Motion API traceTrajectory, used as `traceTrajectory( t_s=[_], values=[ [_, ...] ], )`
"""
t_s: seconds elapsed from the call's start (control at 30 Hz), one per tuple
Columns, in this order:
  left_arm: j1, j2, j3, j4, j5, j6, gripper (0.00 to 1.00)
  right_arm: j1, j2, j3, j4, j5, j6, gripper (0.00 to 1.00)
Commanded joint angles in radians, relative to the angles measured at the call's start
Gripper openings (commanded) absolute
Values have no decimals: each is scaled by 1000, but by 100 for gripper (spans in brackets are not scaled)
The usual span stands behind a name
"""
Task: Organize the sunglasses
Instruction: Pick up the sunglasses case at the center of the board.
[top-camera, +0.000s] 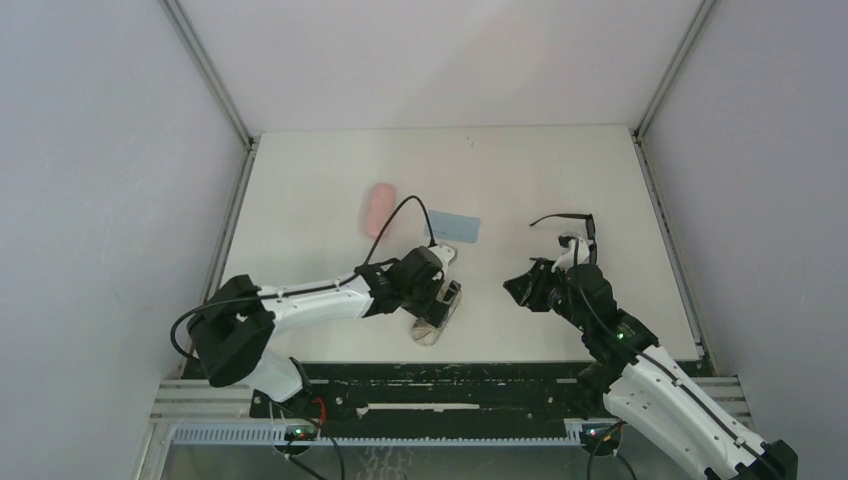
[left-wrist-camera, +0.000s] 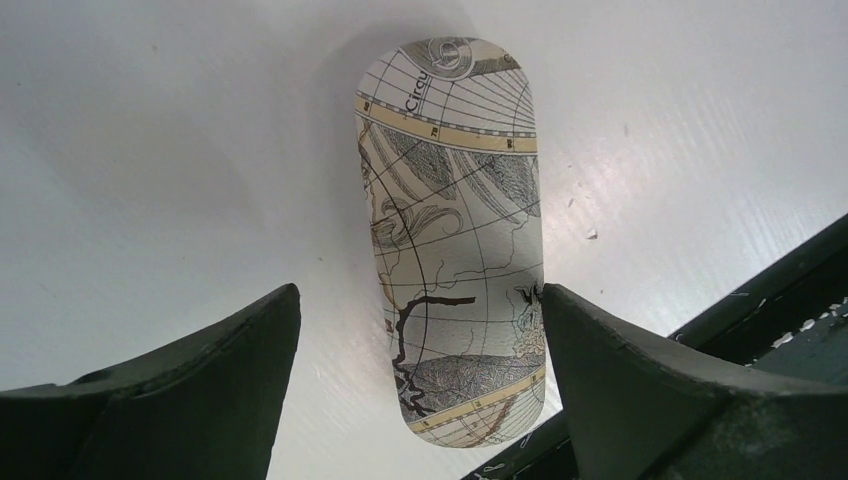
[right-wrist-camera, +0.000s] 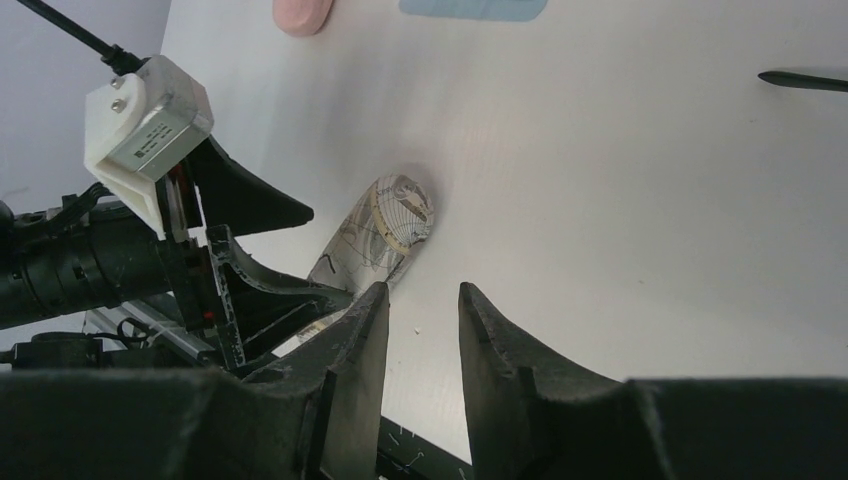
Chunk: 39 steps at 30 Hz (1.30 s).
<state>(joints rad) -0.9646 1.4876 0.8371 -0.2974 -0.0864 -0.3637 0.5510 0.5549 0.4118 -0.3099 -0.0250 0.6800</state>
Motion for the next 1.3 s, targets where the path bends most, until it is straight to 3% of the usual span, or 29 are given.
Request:
traceTrajectory(
  t_s=[0.0,0.6,0.83,1.0,1.27],
  values=[
    [-6,36,81,-78,0,74,93,-3,-1,-4,30,-6,1,32],
    [-23,117,163,-98,34,115,90,-4,2,-15,32,-3,-4,32],
    [-26,151,168,-99,48,120,78,-5,8,-13,36,-9,-6,32],
    [-25,156,169,-95,53,117,62,-6,4,-13,38,-10,-2,32],
    [-25,7,146,-65,59,85,44,-6,-18,-3,37,-18,-6,32]
  ],
)
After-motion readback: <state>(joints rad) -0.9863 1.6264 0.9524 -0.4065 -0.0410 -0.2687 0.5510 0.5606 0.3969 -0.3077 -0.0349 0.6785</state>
